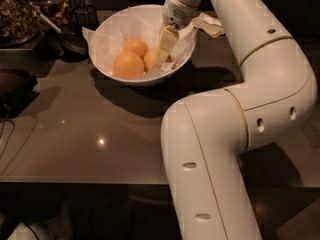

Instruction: Pick orange from white bowl

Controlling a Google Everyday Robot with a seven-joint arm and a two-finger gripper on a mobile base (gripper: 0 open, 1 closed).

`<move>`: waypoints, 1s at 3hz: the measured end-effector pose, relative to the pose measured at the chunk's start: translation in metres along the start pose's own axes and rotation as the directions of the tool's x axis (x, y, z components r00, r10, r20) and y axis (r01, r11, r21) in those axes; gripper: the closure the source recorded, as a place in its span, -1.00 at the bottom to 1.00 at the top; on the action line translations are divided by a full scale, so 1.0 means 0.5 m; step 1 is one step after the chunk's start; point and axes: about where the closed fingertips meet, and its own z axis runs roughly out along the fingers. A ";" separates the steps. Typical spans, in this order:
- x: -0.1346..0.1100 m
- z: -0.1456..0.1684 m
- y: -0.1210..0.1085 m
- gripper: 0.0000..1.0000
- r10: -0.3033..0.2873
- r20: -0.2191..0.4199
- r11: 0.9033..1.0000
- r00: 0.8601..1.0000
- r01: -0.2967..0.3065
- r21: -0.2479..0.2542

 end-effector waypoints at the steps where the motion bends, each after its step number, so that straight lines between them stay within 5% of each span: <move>1: 0.001 -0.004 0.007 -0.52 0.000 0.011 1.000 1.000 0.000 -0.009; 3: 0.007 0.003 0.023 -0.34 0.033 0.038 0.999 0.999 -0.031 -0.042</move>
Offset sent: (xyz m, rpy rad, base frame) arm -0.0456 -0.0201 0.0023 0.0025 0.1459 0.0321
